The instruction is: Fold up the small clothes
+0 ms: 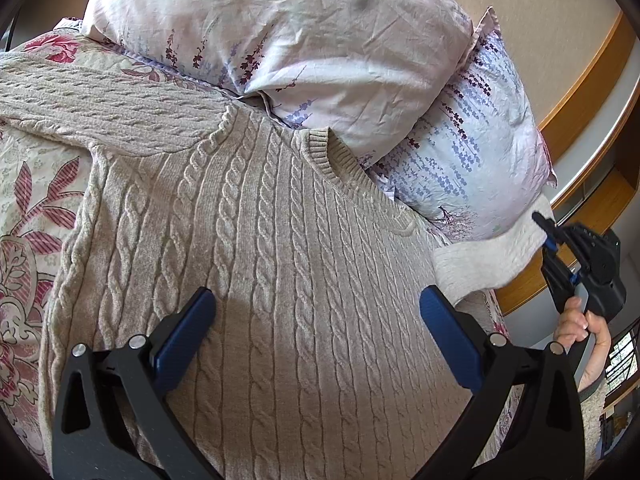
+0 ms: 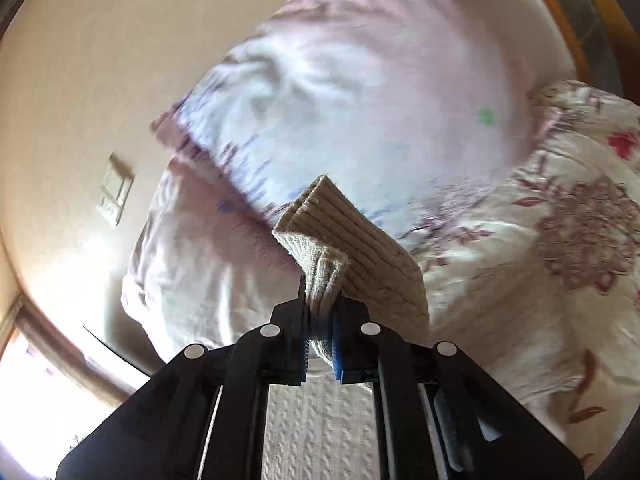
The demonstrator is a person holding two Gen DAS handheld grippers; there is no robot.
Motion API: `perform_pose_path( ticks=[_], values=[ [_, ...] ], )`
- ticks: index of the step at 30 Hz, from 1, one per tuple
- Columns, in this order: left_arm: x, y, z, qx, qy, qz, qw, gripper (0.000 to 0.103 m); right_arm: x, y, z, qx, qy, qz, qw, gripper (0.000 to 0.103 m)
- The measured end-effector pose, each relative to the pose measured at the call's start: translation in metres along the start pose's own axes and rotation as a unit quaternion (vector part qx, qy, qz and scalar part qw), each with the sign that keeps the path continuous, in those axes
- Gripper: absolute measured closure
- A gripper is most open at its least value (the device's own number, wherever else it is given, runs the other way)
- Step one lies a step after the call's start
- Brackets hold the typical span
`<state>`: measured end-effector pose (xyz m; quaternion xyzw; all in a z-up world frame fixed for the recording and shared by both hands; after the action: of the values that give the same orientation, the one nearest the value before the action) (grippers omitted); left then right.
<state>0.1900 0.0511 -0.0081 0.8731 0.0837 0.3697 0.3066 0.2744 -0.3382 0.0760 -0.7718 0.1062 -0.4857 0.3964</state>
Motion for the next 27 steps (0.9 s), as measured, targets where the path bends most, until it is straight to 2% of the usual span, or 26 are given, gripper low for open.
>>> perform_pose_path(
  ticks=[2, 6, 8, 13, 15, 16, 18, 19, 22, 25, 27],
  values=[
    [0.000, 0.000, 0.000, -0.002, 0.001, -0.001, 1.0000, 0.002, -0.020, -0.026, 0.034, 0.024, -0.039, -0.018, 0.999, 0.094],
    [0.000, 0.001, -0.002, -0.005, 0.004, -0.003, 1.0000, 0.002, -0.077, -0.053, 0.098, 0.026, -0.129, -0.049, 0.990, 0.094],
    [0.000, 0.001, -0.002, -0.007, 0.004, -0.004, 1.0000, 0.002, -0.102, -0.054, 0.122, 0.022, -0.169, -0.048, 0.984, 0.094],
    [-0.001, 0.002, -0.003, -0.007, 0.005, -0.004, 1.0000, 0.002, -0.143, -0.043, 0.153, -0.004, -0.240, -0.045, 0.970, 0.094],
    [-0.001, 0.002, -0.003, -0.008, 0.005, -0.004, 0.9999, 0.002, -0.159, -0.041, 0.159, -0.011, -0.281, -0.052, 0.958, 0.088],
    [-0.001, 0.002, -0.003, -0.008, 0.006, -0.004, 0.9999, 0.002, -0.165, -0.039, 0.161, -0.007, -0.299, -0.047, 0.953, 0.077],
    [-0.001, 0.002, -0.003, -0.008, 0.006, -0.004, 0.9999, 0.002, -0.166, -0.042, 0.155, 0.016, -0.306, -0.040, 0.951, 0.060],
    [-0.001, 0.002, -0.003, -0.008, 0.006, -0.004, 0.9999, 0.002, -0.162, -0.043, 0.152, 0.025, -0.300, -0.040, 0.953, 0.049],
    [-0.001, 0.002, -0.003, -0.008, 0.006, -0.004, 0.9999, 0.002, -0.148, -0.050, 0.138, 0.029, -0.265, -0.061, 0.962, 0.048],
    [-0.001, 0.002, -0.003, -0.009, 0.006, -0.004, 0.9999, 0.002, -0.150, -0.059, 0.132, 0.006, -0.258, -0.127, 0.958, 0.048],
    [-0.001, 0.002, -0.005, -0.013, 0.009, -0.007, 0.9999, 0.002, -0.154, -0.065, 0.132, 0.007, -0.258, -0.149, 0.955, 0.048]
  ],
)
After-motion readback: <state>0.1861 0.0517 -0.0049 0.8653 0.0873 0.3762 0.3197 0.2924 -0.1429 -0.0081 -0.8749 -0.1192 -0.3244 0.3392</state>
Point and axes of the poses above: each gripper's, at about its wrist camera, not at the fingertips, and z roughly the way its jaws point, y to its right, x to its top, the point moved 4 cm from there along z, roughly the way its jaws point
